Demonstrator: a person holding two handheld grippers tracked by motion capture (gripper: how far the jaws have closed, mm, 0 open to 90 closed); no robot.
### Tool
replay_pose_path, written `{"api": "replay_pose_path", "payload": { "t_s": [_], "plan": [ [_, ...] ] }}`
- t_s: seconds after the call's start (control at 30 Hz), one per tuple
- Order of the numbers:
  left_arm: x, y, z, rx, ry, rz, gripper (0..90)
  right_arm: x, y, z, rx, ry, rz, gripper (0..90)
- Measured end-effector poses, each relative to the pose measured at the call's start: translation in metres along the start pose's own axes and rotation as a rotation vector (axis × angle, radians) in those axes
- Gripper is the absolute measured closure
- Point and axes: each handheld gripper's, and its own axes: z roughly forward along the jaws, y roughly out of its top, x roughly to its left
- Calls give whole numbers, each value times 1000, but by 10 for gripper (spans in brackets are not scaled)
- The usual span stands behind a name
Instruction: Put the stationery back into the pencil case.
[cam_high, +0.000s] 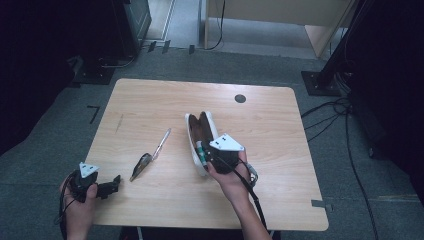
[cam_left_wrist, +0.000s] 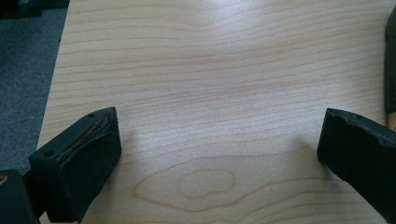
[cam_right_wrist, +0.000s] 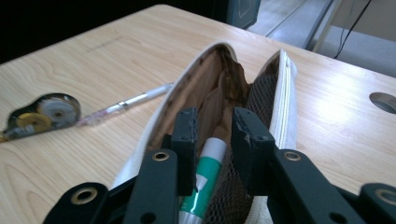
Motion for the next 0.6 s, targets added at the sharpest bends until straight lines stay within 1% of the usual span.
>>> {"api": "replay_pose_path", "payload": {
  "t_s": [0.1,0.2,0.23,0.27,0.3,0.33,0.43,0.53,0.57,0.6],
  "plan": [
    [0,0,0,0,2,-3,0,3,1,-4,-8,14,0,675],
    [-3,1,1,-1,16,-19,0,6,1,-6,-7,28,-4,641],
    [-3,1,1,0,17,-17,0,7,-1,-7,-13,35,-5,623],
    [-4,2,1,0,18,-17,0,7,-1,-7,-13,35,-5,623],
    [-4,2,1,1,17,-17,0,7,-1,-9,-14,45,2,596],
    [-4,2,1,1,17,-16,0,7,-1,-9,-14,45,2,596],
    [-4,1,1,0,15,-18,0,6,-2,-12,-17,54,2,558],
    [-2,0,-3,13,9,-11,3,4,-3,-15,-12,70,2,537],
    [-1,0,-4,8,15,-16,32,4,-3,-15,-12,76,1,532],
    [0,-1,-6,-9,24,-30,84,3,-3,-16,-13,81,2,528]
  ]
}}
